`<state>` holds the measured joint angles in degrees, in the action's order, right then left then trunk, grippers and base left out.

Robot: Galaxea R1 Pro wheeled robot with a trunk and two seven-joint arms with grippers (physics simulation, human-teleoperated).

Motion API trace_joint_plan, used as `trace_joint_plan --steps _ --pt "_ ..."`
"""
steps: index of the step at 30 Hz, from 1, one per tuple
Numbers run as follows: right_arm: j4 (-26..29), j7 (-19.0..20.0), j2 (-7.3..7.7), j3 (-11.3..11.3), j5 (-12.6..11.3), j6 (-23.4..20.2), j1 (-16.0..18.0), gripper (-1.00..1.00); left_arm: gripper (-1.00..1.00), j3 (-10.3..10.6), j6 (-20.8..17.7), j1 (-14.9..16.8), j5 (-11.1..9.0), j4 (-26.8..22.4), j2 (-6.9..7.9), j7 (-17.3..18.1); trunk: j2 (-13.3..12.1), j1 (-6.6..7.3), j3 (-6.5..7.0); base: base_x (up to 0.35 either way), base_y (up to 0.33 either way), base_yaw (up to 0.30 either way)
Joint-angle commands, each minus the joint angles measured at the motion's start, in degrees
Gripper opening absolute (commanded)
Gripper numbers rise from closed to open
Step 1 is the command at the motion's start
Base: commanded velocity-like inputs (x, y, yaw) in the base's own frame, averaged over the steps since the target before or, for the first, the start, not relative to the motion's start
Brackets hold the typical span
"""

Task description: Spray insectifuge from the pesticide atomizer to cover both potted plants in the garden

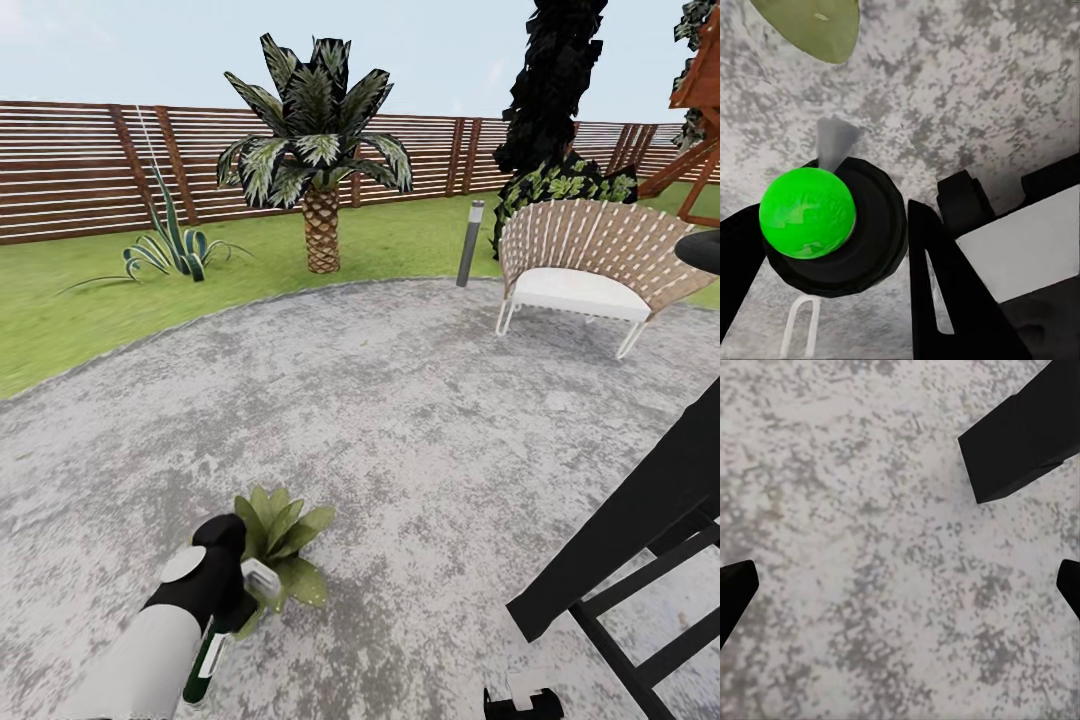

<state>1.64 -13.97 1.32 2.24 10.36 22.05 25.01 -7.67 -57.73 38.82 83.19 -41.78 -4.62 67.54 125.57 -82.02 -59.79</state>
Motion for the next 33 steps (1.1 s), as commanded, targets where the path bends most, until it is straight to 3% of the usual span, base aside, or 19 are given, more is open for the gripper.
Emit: trace_joint_plan --steps 1,7,9,13,15,17,20,25,28,29,33 --pt "-0.1 -0.4 0.0 0.2 0.5 0.0 0.0 1.0 -1.0 -0.3 -0.4 0.2 0.4 -0.1 -0.19 -0.1 0.0 0.01 -0.05 0.0 0.0 0.0" --pt "-0.1 -0.4 0.0 0.2 0.5 0.0 0.0 1.0 -1.0 -0.3 -0.5 2.0 0.1 0.0 -4.02 -1.2 0.0 0.01 -0.05 0.0 0.0 0.0" --pt "-0.1 -0.4 0.0 0.1 0.5 0.0 0.0 1.0 -1.0 -0.3 -0.6 3.8 0.1 0.7 -4.65 -1.0 0.0 0.01 -0.05 0.0 0.0 0.0" --pt "-0.1 -0.4 0.0 0.1 0.5 0.0 0.0 1.0 -1.0 -0.2 -0.8 5.2 0.2 1.0 -4.86 -0.9 0.0 0.01 -0.05 0.0 0.0 0.0" --pt "-0.1 -0.4 0.0 0.1 0.5 -0.1 0.0 1.0 -1.0 -0.2 -0.8 7.6 0.4 2.0 -4.95 -0.2 0.0 0.01 -0.05 0.0 0.0 0.0" --pt "-0.1 -0.4 0.0 0.1 0.5 -0.1 0.0 1.0 -1.0 -0.1 -0.8 9.9 0.5 4.7 -4.91 1.0 0.0 0.01 -0.05 0.0 0.0 0.0" --pt "-0.1 -0.4 0.01 0.1 0.5 -0.1 0.0 1.0 -1.0 -0.1 -0.8 14.3 0.7 12.8 -5.0 3.0 0.0 0.01 -0.05 0.0 0.0 0.0" --pt "-0.1 -0.4 0.06 0.2 0.5 -0.1 0.0 1.0 -1.0 0.3 -0.8 17.4 1.7 16.0 -4.81 3.5 0.0 0.01 -0.05 0.0 0.0 0.0" --pt "-0.1 -0.4 0.08 0.1 0.5 -0.1 0.0 1.0 -1.0 0.4 -0.8 21.2 2.6 20.5 -4.73 3.6 0.0 0.01 -0.05 0.0 0.0 0.0" --pt "-0.1 -0.4 0.09 0.1 0.5 -0.1 0.0 1.0 -1.0 0.3 -0.7 26.7 2.8 27.8 -4.74 4.7 0.0 0.01 -0.05 0.0 0.0 0.0" --pt "-0.1 -0.4 0.09 0.1 0.5 -0.1 0.0 1.0 -1.0 0.5 -0.7 33.4 2.9 31.5 -4.74 5.9 0.0 0.01 -0.05 0.0 0.0 0.0"
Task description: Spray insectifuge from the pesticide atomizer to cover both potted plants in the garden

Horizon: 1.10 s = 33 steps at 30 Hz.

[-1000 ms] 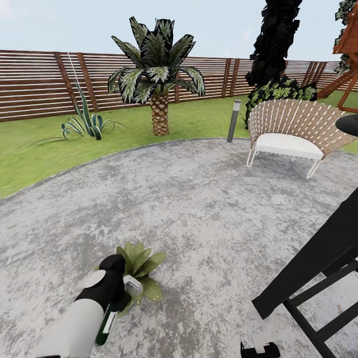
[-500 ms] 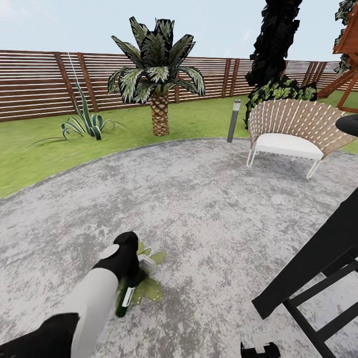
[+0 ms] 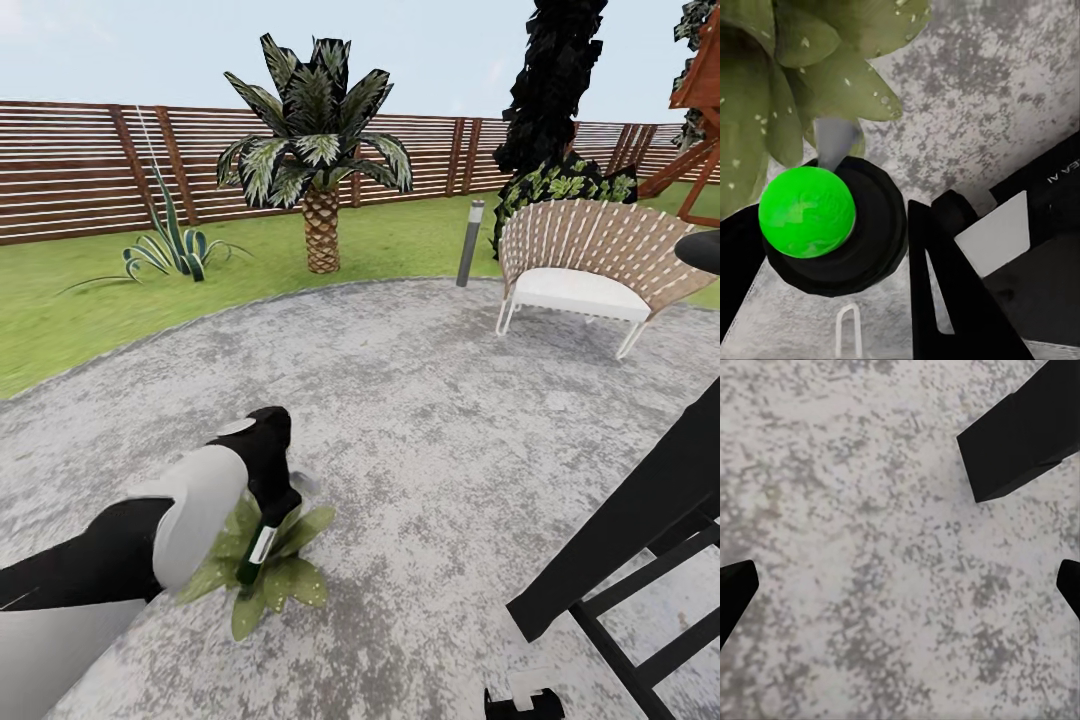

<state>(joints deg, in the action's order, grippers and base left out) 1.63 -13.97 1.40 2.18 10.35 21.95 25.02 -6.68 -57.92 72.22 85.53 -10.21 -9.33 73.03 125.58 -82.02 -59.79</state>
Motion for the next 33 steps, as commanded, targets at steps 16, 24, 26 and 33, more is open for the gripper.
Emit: trace_joint_plan --steps 16,24,26,33 --pt "-0.1 -0.4 0.09 0.2 0.6 0.0 0.0 1.0 -1.0 8.5 0.1 1.5 0.5 3.4 1.36 9.0 0.0 0.01 -0.05 0.0 0.0 0.0" --pt "-0.1 -0.4 0.15 0.2 0.6 0.0 0.0 1.0 -1.0 8.8 0.3 1.9 0.7 3.1 0.38 13.4 0.0 0.01 -0.05 0.147 0.0 0.0" --pt "-0.1 -0.4 0.17 0.2 0.6 0.0 0.0 1.0 -1.0 9.0 0.3 1.9 0.8 2.3 0.37 15.1 0.0 0.01 -0.05 0.323 0.0 0.0" --pt "-0.1 -0.4 0.26 0.2 0.6 0.0 0.0 1.0 -1.0 12.3 0.6 1.9 0.7 1.4 0.36 16.8 0.0 0.01 -0.05 0.112 0.0 0.0"
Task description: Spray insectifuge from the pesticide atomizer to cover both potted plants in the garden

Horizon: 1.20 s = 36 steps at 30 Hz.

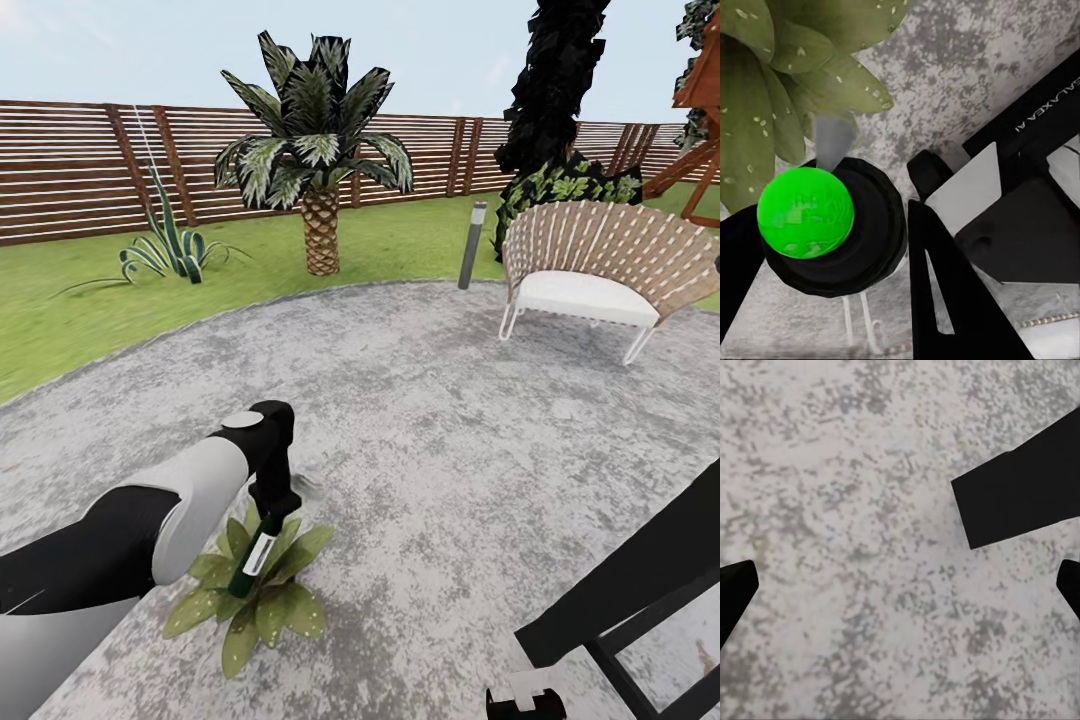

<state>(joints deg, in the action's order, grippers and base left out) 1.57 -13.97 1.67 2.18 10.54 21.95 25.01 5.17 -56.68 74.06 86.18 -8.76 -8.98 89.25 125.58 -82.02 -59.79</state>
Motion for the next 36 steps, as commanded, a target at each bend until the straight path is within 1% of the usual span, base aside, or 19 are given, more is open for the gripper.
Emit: trace_joint_plan --steps 1,3,4,5,7,8,11,18,22,30,36 --pt "0.0 -0.4 0.05 0.2 0.4 0.0 0.0 1.0 -1.0 1.9 -0.4 0.0 0.1 0.0 0.01 0.8 0.0 0.01 -0.05 0.008 0.0 0.0" --pt "0.0 -0.4 0.08 0.2 0.4 0.0 0.0 1.0 -1.0 5.1 1.2 0.0 0.1 -0.1 0.08 0.8 0.0 0.01 -0.05 0.003 0.0 0.0" --pt "0.0 -0.4 0.08 0.2 0.4 0.0 0.0 1.0 -1.0 6.2 1.7 -0.1 0.1 -0.1 0.12 0.8 0.0 0.01 -0.05 0.001 0.0 0.0" --pt "-0.1 -0.4 0.09 0.2 0.4 0.0 0.0 1.0 -1.0 8.1 2.3 -0.1 0.1 -0.1 0.16 0.8 0.0 0.01 -0.05 0.0 0.0 0.0" --pt "0.0 -0.5 0.14 0.2 0.4 0.0 0.0 1.0 -1.0 11.0 2.6 -0.1 0.0 -0.2 0.08 0.8 0.0 0.01 -0.05 0.0 0.0 0.0" --pt "0.0 -0.4 0.16 0.2 0.4 0.0 0.0 1.0 -1.0 12.0 2.8 -0.1 0.0 -0.3 0.0 0.8 0.0 0.01 -0.05 0.0 0.0 0.0" --pt "0.0 -0.5 0.18 0.2 0.4 0.0 0.0 1.0 -1.0 12.6 2.9 -0.1 -0.1 -0.4 -0.05 0.8 0.0 0.01 -0.05 0.0 0.0 0.0" --pt "0.0 -0.5 0.13 0.2 0.4 0.0 0.0 1.0 -1.0 12.6 2.6 -0.5 -0.3 -0.4 -0.82 0.8 0.0 0.01 -0.05 0.0 0.0 0.0" --pt "0.0 -0.5 0.1 0.2 0.4 0.0 0.0 1.0 -1.0 12.7 2.7 -0.8 -0.3 -2.2 -0.73 0.8 0.0 0.01 -0.05 0.0 0.019 0.0" --pt "0.0 -0.5 0.09 0.2 0.4 0.0 0.0 1.0 -1.0 12.7 2.8 -1.0 -0.2 -2.7 -0.71 0.8 0.0 0.01 -0.03 0.0 0.264 -0.008" --pt "0.0 -0.5 0.09 0.2 0.4 0.0 0.0 1.0 -1.0 12.7 2.7 -1.0 -0.2 -2.8 -0.77 0.8 0.0 0.01 0.16 0.028 0.303 -0.182"
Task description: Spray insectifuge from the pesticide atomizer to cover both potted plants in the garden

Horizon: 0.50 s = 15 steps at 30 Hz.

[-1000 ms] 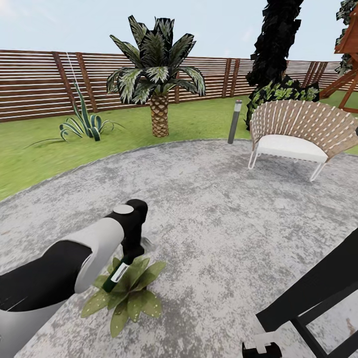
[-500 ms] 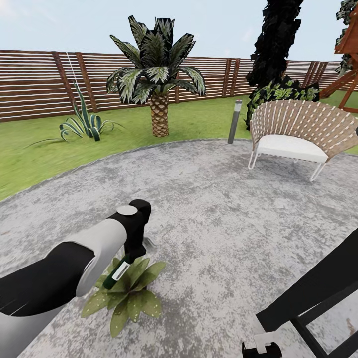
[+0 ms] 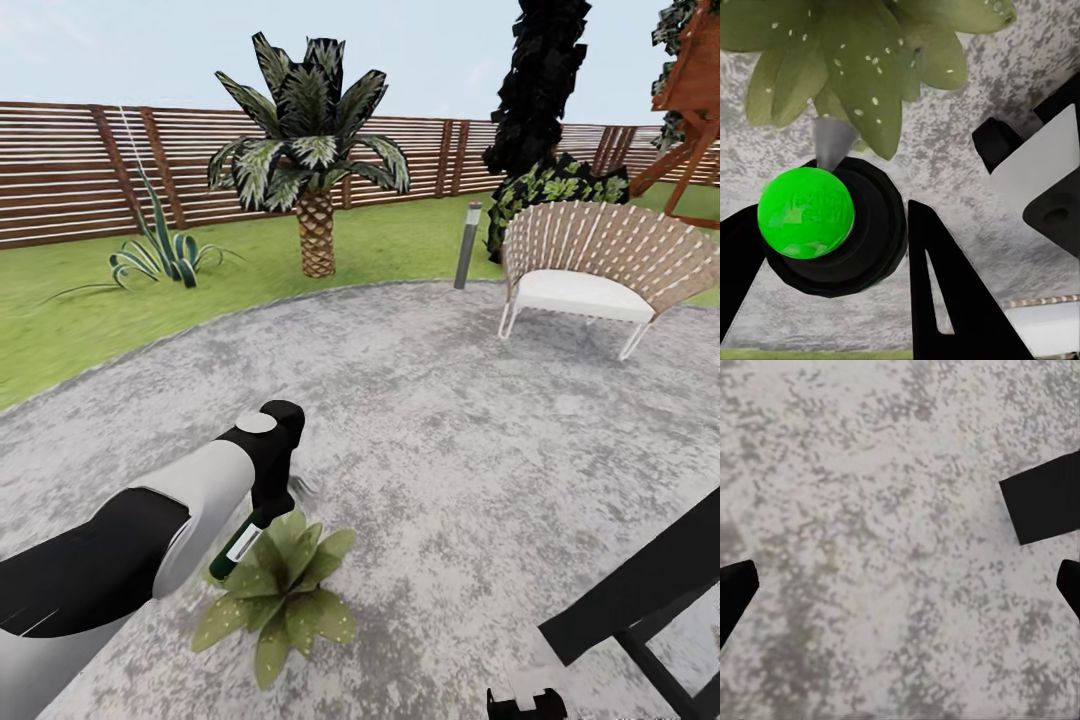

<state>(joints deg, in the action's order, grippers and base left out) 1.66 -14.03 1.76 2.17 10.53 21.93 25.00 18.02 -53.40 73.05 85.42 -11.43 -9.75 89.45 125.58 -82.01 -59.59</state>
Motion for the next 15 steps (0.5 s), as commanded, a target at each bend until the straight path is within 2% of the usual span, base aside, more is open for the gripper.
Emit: trace_joint_plan --steps 1,6,10,13,15 --pt "-0.1 -0.5 0.0 0.2 0.5 0.0 0.0 1.0 -1.0 -0.1 -0.6 0.0 0.6 -0.1 0.0 0.5 0.0 0.0 -0.03 0.195 0.249 -0.105" --pt "-0.1 -0.5 0.0 0.2 0.4 0.0 0.0 1.0 -1.0 0.0 -0.5 0.0 0.7 -0.1 0.42 0.5 0.0 0.0 -0.01 0.086 0.076 -0.023" --pt "-0.1 -0.6 0.06 0.2 0.4 0.0 0.0 1.0 -1.0 0.4 -0.3 -0.1 0.9 0.0 1.36 0.5 0.0 0.0 -0.01 0.007 0.006 -0.002" --pt "-0.1 -0.6 0.08 0.2 0.4 0.0 0.0 1.0 -1.0 0.4 0.5 -1.9 0.9 0.0 2.51 0.5 0.0 0.0 -0.01 0.001 0.0 0.0" --pt "-0.1 -0.6 0.09 0.2 0.4 0.0 0.0 1.0 -1.0 0.5 1.9 -4.8 0.9 -0.1 2.89 0.5 0.0 0.0 -0.01 0.0 0.0 0.0"
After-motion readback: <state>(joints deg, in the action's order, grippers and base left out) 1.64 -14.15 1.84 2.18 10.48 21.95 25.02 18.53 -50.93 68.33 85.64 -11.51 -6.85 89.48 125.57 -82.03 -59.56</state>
